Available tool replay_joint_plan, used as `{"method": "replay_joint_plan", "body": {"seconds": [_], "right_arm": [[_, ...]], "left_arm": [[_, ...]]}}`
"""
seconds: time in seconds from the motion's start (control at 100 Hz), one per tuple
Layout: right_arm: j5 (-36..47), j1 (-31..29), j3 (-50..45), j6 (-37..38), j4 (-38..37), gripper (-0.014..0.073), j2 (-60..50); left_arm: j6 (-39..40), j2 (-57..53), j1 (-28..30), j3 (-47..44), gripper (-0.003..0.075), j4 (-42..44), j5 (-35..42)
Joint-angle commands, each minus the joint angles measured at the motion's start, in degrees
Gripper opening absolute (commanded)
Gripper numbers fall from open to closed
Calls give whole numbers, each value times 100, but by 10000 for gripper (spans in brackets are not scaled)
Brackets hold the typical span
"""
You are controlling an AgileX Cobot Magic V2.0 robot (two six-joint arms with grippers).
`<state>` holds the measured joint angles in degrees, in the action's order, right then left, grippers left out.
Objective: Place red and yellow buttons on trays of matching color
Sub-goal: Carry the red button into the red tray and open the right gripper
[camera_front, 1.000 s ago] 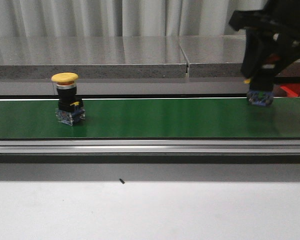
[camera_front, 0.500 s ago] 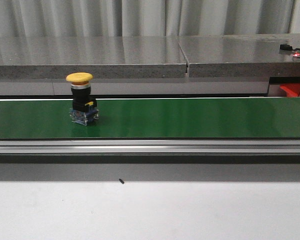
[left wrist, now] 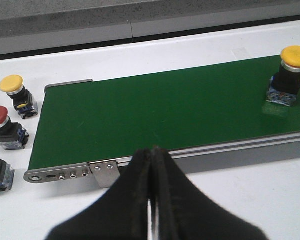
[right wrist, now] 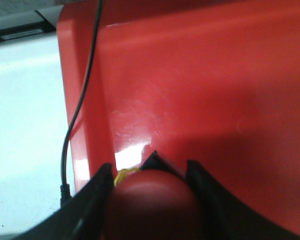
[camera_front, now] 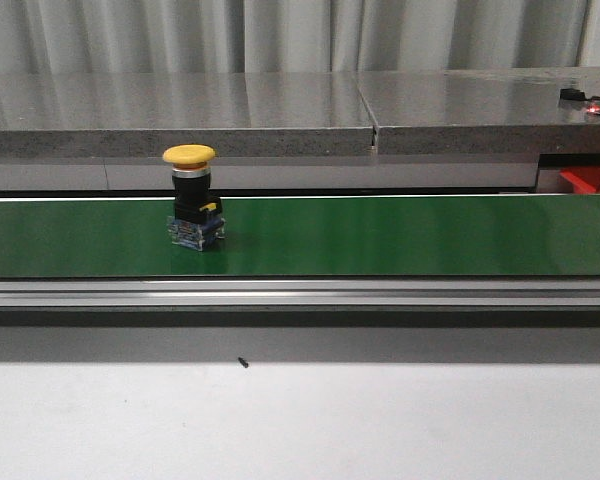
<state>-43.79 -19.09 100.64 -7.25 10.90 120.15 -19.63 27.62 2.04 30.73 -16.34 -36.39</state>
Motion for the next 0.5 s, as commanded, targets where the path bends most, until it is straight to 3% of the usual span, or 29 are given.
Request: {"method": "replay_joint_plan", "body": {"seconds": [0.0, 0.49], "right_arm": [[293, -35, 223, -80, 28, 199, -256], [248, -35, 223, -80, 28, 199, -8]], "left_arm": [[-3, 16, -29, 149, -20, -83, 418], [-3, 16, -29, 149, -20, -83, 418]]}}
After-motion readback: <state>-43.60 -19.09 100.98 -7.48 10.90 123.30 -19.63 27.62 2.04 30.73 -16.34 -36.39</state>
